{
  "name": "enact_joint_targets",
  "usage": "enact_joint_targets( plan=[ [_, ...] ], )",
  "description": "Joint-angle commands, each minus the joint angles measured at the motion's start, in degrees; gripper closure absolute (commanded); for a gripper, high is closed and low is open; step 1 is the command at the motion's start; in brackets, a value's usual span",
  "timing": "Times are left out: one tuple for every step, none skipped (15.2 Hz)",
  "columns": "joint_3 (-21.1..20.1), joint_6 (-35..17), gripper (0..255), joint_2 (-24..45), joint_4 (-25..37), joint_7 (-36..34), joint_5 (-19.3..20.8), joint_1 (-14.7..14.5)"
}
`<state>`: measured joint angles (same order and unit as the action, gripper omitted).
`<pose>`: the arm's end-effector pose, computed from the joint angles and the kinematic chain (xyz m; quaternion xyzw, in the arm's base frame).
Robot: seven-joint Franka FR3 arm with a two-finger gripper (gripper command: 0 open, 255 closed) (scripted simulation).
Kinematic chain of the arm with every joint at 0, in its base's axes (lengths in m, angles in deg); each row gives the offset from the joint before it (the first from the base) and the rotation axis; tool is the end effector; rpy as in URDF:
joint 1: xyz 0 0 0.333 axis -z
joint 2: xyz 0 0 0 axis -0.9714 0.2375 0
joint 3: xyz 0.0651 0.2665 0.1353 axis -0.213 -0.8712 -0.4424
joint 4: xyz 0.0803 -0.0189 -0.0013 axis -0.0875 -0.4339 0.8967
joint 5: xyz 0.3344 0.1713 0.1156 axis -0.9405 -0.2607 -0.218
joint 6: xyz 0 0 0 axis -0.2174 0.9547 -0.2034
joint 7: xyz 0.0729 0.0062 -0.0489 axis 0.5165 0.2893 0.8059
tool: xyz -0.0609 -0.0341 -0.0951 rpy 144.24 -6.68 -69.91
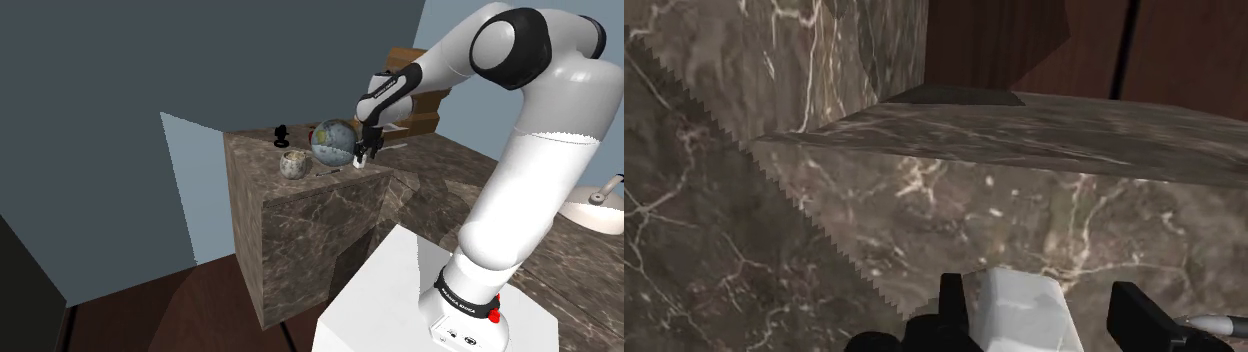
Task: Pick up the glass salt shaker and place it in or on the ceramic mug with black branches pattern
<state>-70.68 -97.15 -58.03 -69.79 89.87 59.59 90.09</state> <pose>0.4623 -0.2908 0.3164 0.9828 -0.1711 0.0335 0.0602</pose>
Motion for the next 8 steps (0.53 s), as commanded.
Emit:
enact_joint_targets(
  plan=[
    [-0.33,3.83,0,-0.20,3.10,4.65,0.29,0.10],
    [-0.60,6.23,0,-0.25,5.13,7.55,0.50,0.11],
    [-0.84,8.59,0,-0.20,7.23,10.44,0.68,0.06],
    [-1.09,10.93,0,-0.05,9.41,13.31,0.84,0.00],
    [-1.39,13.23,0,0.19,11.65,16.17,0.99,-0.06],
    [-1.41,13.27,0,0.19,11.69,16.22,1.00,-0.05],
    [-1.38,12.57,0,0.59,11.38,16.29,0.90,0.02],
    [-1.36,11.86,0,1.00,11.07,16.37,0.79,0.09]
  ],
)
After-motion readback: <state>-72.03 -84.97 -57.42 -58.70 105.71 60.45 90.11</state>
